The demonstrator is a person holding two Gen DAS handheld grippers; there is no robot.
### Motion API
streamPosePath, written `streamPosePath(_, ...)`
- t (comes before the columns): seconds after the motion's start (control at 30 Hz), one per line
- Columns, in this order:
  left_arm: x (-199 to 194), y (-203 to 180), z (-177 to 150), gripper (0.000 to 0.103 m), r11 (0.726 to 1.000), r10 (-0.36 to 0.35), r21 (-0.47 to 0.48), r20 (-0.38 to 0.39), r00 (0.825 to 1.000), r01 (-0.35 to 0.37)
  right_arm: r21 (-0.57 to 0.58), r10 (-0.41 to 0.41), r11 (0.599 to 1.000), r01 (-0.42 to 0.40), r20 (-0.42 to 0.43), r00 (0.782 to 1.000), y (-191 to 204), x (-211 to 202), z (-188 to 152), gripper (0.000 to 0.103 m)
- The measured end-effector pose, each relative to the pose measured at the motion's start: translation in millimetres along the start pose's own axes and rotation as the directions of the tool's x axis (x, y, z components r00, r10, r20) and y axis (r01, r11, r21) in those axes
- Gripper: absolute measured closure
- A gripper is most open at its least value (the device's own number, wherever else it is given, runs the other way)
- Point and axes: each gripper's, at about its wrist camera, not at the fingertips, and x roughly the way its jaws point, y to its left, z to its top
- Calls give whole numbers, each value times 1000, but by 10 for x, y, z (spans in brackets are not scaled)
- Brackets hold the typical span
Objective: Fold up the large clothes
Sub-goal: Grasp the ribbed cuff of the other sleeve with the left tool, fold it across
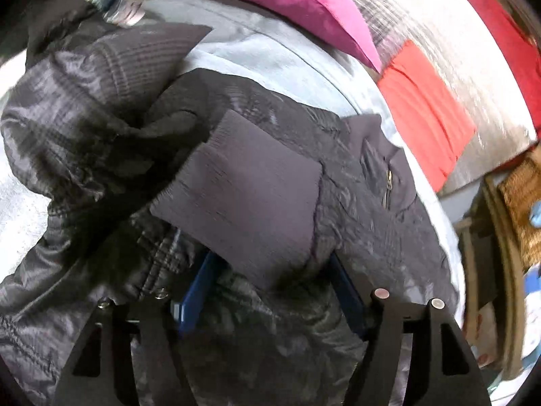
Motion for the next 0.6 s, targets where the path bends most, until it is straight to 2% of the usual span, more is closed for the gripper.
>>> streamPosePath(0.03, -9, 3, 23, 66, 1000, -21, 0, -4, 1000, 21, -1, 0, 1000, 0, 0, 1000, 2, 3, -1, 6)
streamPosePath(0.07, -34, -6, 31, 70, 999, -38, 3, -23, 999, 39, -2, 1, 1000, -1, -2, 1000, 6, 5, -1, 6)
streamPosePath(0.13, -161, -143, -26, 72, 999, -18, 50, 37, 999, 16, -5, -2, 1000, 2, -3, 1000, 10, 11, -6, 6)
streamPosePath(0.23, -391, -346, -193, 72, 982, 34, 178, 162, 986, -63, -6, -6, 1000, 6, -5, 1000, 6, 19, -8, 6)
streamPosePath(0.27, -325, -352, -219, 72, 977, 62, 191, 162, 985, -93, -6, -7, 1000, 7, -6, 1000, 6, 20, -8, 6)
streamPosePath(0.3, -188, -310, -225, 72, 974, 95, 192, 128, 987, -119, -7, -8, 1000, 8, -7, 1000, 6, 22, -7, 6)
streamPosePath(0.37, 61, -217, -227, 69, 972, 116, 195, 82, 990, -130, -9, -11, 1000, 11, -10, 1000, 14, 26, 1, 6)
streamPosePath(0.4, 69, -249, -284, 67, 956, 112, 252, 147, 983, -147, -12, -15, 1000, 15, -13, 1000, 20, 32, 1, 6)
streamPosePath(0.43, 90, -341, -357, 66, 925, 148, 321, 190, 971, -203, -16, -22, 1000, 22, -18, 1000, 29, 40, 3, 6)
streamPosePath(0.47, 97, -389, -386, 66, 913, 169, 336, 207, 964, -232, -19, -29, 999, 28, -25, 999, 38, 49, 9, 6)
streamPosePath(0.6, 52, -334, -369, 65, 922, 152, 325, 201, 968, -212, 3, -52, 999, 53, -104, 993, 134, 29, 110, 7)
